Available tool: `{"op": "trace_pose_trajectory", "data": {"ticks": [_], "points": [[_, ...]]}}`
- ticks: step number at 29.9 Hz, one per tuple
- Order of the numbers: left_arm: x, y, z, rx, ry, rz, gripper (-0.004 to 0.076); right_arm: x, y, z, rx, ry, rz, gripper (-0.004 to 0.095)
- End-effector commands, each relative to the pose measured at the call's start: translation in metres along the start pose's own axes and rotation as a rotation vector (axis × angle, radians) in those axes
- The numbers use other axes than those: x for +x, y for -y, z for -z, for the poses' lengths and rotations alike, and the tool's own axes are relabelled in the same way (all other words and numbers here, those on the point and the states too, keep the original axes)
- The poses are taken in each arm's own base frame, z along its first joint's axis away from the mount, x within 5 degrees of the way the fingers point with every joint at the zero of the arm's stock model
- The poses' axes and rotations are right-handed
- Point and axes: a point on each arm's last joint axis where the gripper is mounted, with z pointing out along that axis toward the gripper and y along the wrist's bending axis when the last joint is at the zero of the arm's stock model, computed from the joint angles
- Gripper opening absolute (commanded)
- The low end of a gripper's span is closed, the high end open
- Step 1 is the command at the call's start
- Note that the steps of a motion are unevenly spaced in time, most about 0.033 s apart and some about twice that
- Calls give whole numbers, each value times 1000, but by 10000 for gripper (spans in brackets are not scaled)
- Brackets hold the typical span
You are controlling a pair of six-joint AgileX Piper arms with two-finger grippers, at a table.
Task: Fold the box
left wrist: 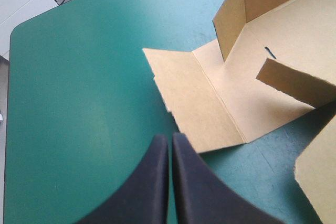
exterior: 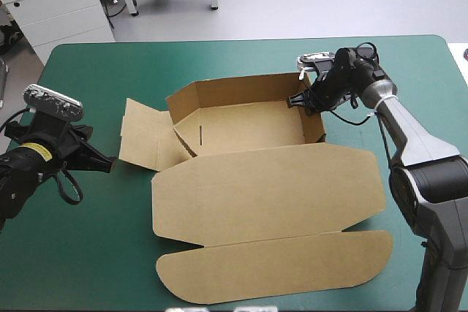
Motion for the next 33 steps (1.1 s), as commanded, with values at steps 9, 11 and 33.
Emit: {"op": "trace_pose_trajectory", "data": {"ticks": [9,11,33], "points": [[-9,-2,1,-16,50,4,7,-5,-6,49,-14,96,7,-20],[-9,-3,1,-21,54,1,7,-3,-3,65,-5,114,9,-20],[-9,-14,-11,-134,8,42,7,69,61,259,25,460,-34,-20]]}}
